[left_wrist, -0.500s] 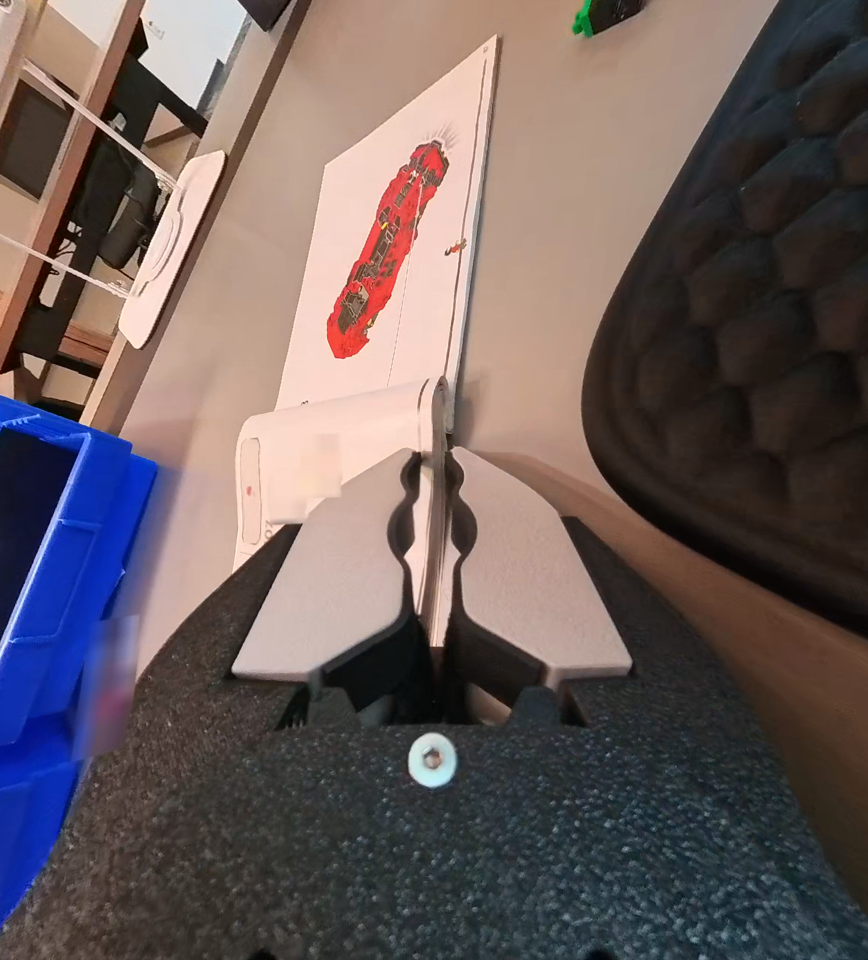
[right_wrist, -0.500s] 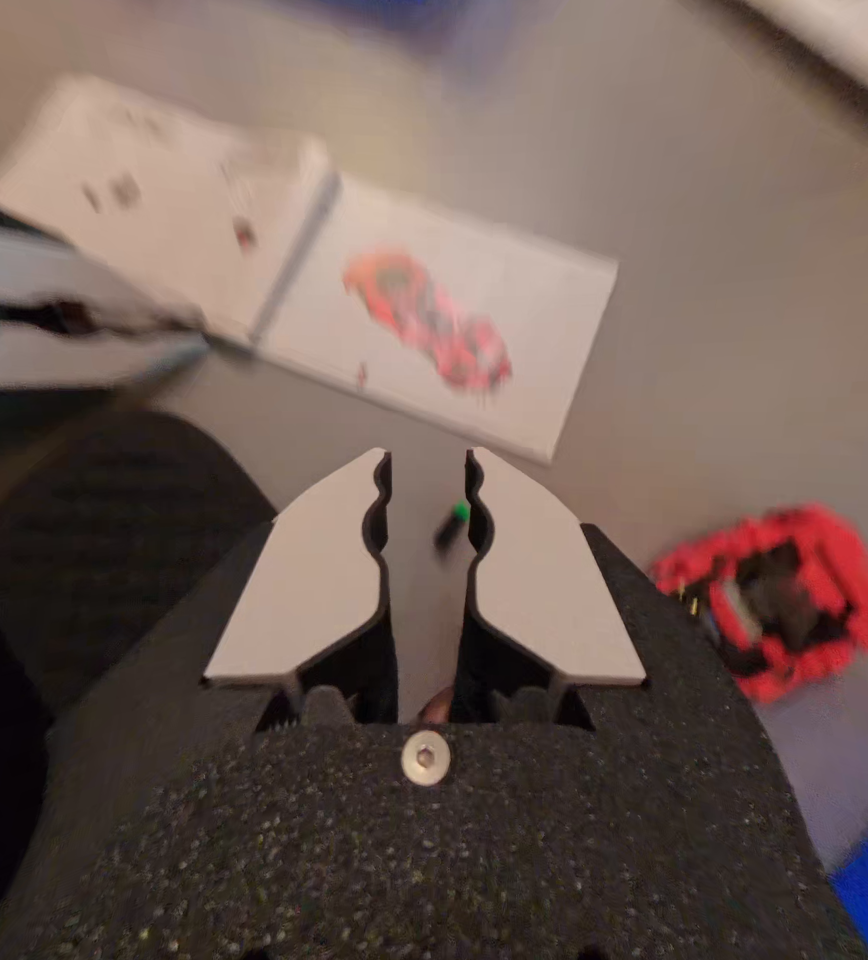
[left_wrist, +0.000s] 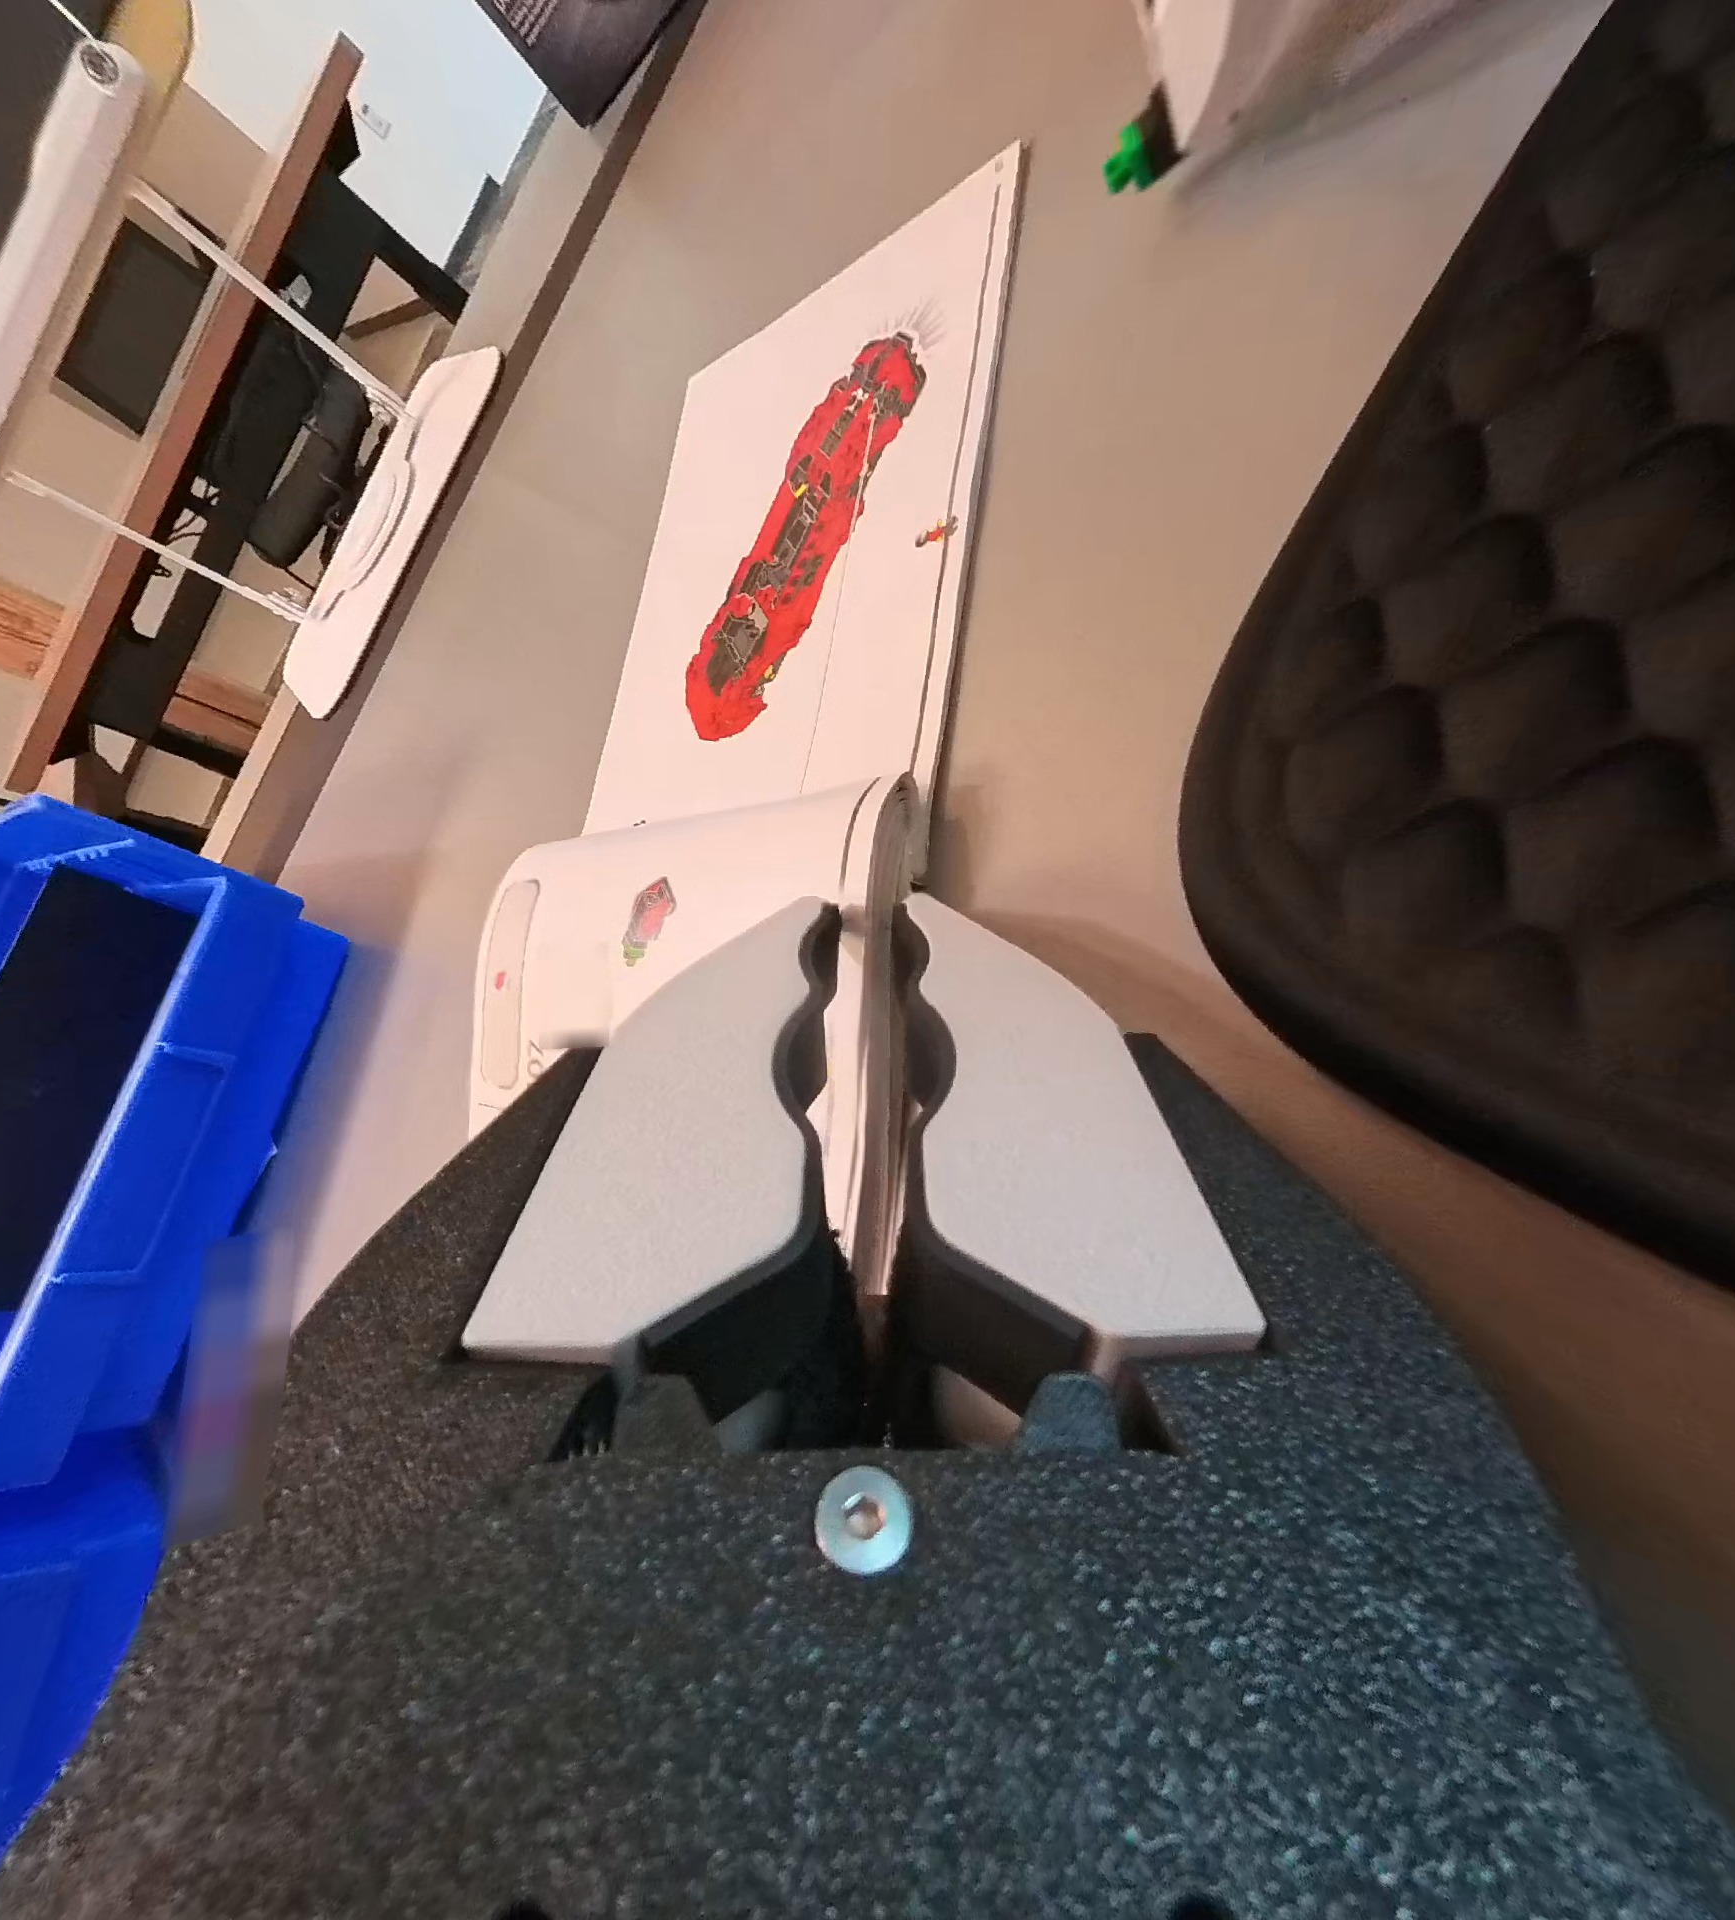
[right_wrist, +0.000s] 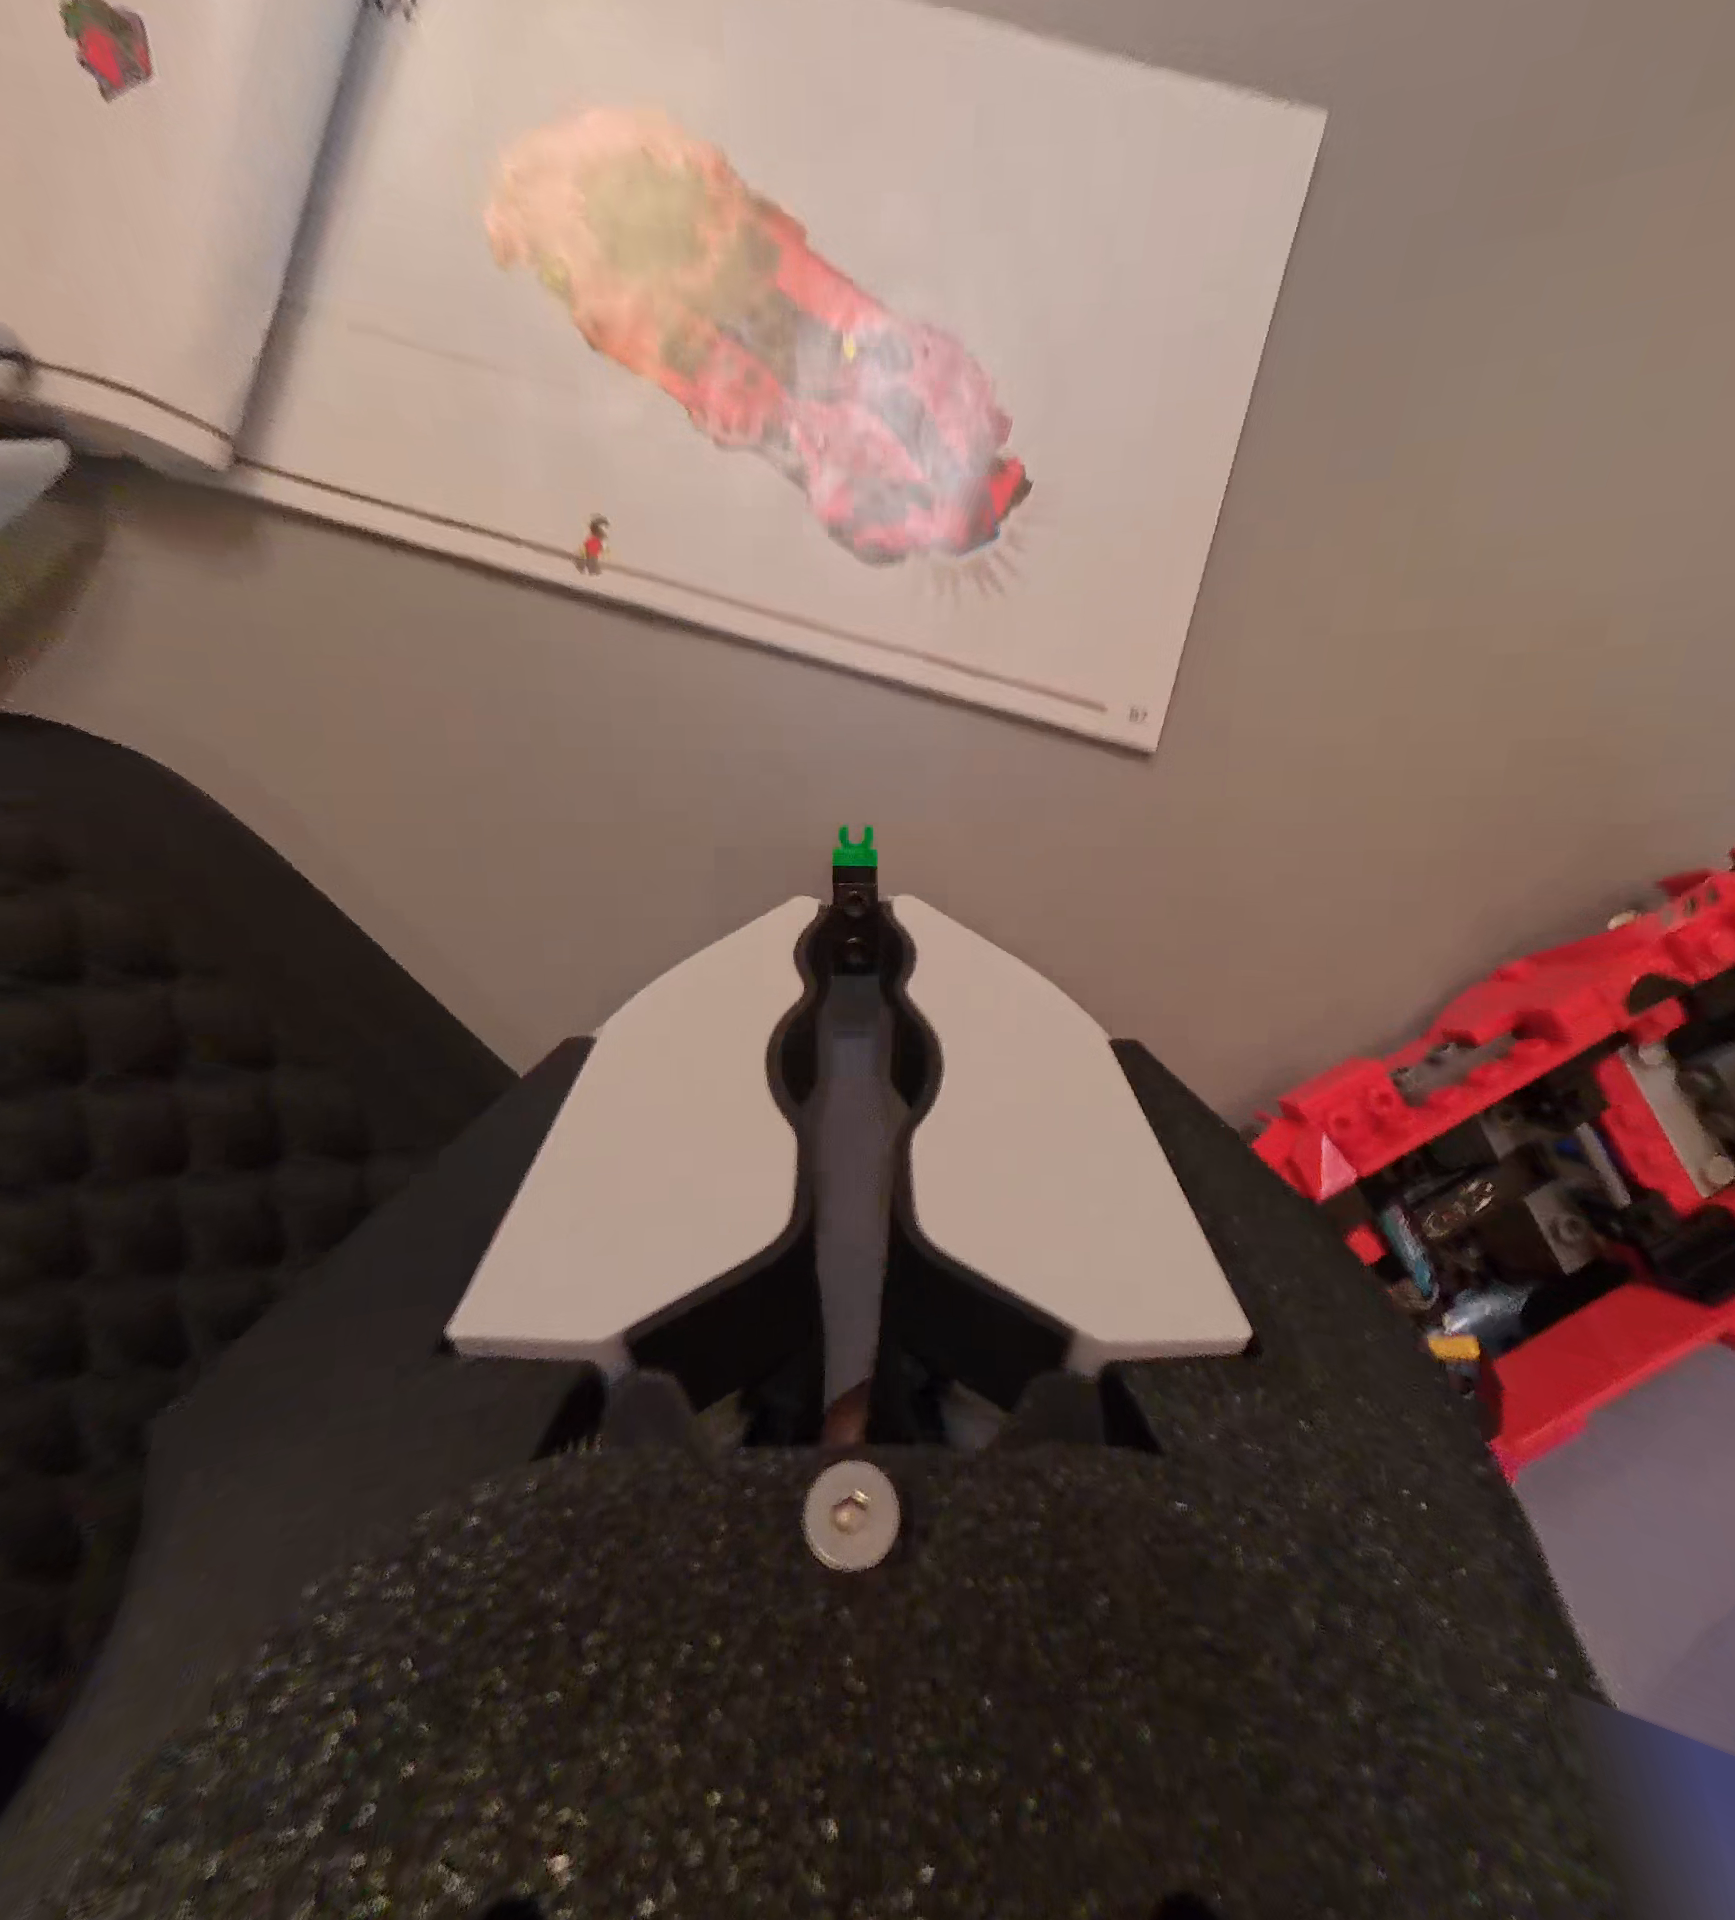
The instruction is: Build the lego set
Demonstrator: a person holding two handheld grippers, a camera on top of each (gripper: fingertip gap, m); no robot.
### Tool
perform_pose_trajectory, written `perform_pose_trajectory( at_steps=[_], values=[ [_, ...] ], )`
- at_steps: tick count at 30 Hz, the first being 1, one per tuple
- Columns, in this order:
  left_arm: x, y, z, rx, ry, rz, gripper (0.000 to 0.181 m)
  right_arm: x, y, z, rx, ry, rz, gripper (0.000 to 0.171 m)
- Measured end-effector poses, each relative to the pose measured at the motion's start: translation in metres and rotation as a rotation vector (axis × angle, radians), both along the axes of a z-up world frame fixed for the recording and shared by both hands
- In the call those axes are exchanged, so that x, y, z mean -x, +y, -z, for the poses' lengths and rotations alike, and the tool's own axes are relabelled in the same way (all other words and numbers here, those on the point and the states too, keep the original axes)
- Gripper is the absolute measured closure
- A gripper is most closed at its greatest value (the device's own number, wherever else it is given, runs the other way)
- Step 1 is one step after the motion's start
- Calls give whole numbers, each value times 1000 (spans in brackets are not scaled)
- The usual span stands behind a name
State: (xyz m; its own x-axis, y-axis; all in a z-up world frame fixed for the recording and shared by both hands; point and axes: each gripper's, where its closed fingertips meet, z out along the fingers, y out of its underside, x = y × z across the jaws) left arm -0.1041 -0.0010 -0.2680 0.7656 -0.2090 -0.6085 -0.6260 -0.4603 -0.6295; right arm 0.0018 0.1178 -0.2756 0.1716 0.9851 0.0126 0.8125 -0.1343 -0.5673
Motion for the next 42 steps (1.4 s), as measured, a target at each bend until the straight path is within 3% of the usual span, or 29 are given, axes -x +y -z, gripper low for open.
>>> perform_pose_trajectory(
  at_steps=[6, 12, 15, 19, 24, 28, 32, 35, 39, 42],
  values=[
    [-2, 1, -6, -37, 6, 13, 173, 54, -22, -22, -7, 109, -145, 163],
    [-4, 1, -7, -40, 16, 25, 173, 99, -19, -3, -6, -6, -207, 163],
    [-3, 1, -6, -36, 6, 26, 173, 105, -19, 6, 7, -57, -208, 163],
    [-1, 1, -5, -29, -14, 24, 173, 104, -25, 4, 18, -43, -213, 146],
    [0, 0, -5, -33, -14, 26, 173, 86, -37, -25, 61, 97, -209, 135],
    [1, 0, -3, -20, -10, 23, 173, 21, -33, -85, 96, 210, -197, 135],
    [0, 1, 0, 5, -6, 23, 173, -98, 19, -163, -54, 266, -38, 142],
    [-1, 6, -1, 59, 7, 8, 171, -194, 51, -198, -94, 256, 61, 150],
    [-1, 16, -3, 119, -37, -17, 169, -293, 77, -172, -97, 1, 47, 150],
    [5, 27, -5, 155, -105, -59, 167, -328, 89, -132, -57, -164, -72, 151]
  ],
)
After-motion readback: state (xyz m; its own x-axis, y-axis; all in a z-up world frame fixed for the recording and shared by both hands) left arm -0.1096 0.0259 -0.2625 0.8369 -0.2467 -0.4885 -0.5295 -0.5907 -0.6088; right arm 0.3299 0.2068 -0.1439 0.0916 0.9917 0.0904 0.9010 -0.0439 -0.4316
